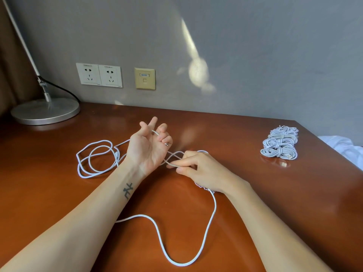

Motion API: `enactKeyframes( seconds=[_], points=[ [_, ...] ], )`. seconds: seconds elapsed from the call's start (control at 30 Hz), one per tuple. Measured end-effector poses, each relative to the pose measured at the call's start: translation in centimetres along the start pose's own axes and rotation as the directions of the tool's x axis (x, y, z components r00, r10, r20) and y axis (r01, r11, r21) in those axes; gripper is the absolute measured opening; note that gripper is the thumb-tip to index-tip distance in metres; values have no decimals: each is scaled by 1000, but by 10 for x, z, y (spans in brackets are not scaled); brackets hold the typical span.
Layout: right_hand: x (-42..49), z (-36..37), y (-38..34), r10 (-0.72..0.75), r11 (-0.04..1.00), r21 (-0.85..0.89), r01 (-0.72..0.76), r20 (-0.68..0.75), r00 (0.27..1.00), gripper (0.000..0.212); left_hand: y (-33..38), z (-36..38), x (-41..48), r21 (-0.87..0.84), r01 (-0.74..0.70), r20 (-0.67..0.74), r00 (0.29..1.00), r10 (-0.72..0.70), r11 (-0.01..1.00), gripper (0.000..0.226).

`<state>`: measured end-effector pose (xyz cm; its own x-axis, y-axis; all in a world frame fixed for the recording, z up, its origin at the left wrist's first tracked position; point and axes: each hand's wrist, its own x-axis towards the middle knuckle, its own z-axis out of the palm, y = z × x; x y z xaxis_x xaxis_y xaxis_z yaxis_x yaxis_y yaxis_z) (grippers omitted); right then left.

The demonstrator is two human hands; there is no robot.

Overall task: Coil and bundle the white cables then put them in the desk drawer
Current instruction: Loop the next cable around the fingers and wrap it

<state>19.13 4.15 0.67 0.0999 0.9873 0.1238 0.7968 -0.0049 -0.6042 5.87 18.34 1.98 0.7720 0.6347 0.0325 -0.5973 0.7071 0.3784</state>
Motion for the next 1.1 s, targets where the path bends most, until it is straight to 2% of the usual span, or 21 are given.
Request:
enactKeyframes(
  seconds=[0.1, 0.2, 0.3, 0.37, 0.43, 0.5, 0.57, 0.6, 0.67, 0.8, 0.93, 1.1],
  points=[
    [1, 1, -3, 9, 1000, -20, -9, 22, 1000, 28, 3, 1, -1, -41, 30, 49, 998, -28, 999, 54],
    [0, 1, -5, 5, 1000, -6, -5, 15, 1000, 29, 2, 2, -1, 15, 9, 45, 999, -10, 1000, 61],
    [-1, -2, -5, 9, 999, 43, -7, -47, 999, 28, 2, -1, 1, 168, -73, 7, 997, 73, 983, 55],
    [-1, -1, -4, 25, 997, 75, -19, -86, 996, 27, 1, -4, 3, 338, -134, -26, 988, 152, 932, 55],
    [-1, -1, -4, 43, 993, 112, -36, -63, 997, 27, -2, -5, 4, 559, -188, -19, 971, 239, 808, 56],
    [-2, -3, -3, 62, 992, 113, -60, -10, 998, 30, -5, -3, 3, 796, -243, 47, 938, 342, 555, 55],
    [-3, -7, -1, 77, 993, 90, -77, 2, 997, 29, -5, -3, 2, 907, -288, 141, 895, 423, 307, 52],
    [-3, -9, 2, 83, 994, 76, -82, -8, 997, 27, -4, -4, 0, 924, -308, 183, 877, 444, 228, 50],
    [-4, -11, 5, 96, 994, 49, -93, -51, 994, 20, -2, -7, -2, 932, -345, 263, 857, 444, 113, 46],
    [-3, -13, 10, 128, 991, -10, -134, -227, 966, 13, -2, -12, -4, 934, -336, 356, 862, 362, -120, 41],
    [0, -15, 11, 109, 979, -117, -166, -388, 915, 14, -4, -14, -5, 906, -311, 390, 877, 281, -286, 39],
    [1, -15, 12, 102, 983, -90, -162, -465, 880, 13, -7, -20, -5, 846, -283, 397, 900, 179, -451, 46]
  ],
)
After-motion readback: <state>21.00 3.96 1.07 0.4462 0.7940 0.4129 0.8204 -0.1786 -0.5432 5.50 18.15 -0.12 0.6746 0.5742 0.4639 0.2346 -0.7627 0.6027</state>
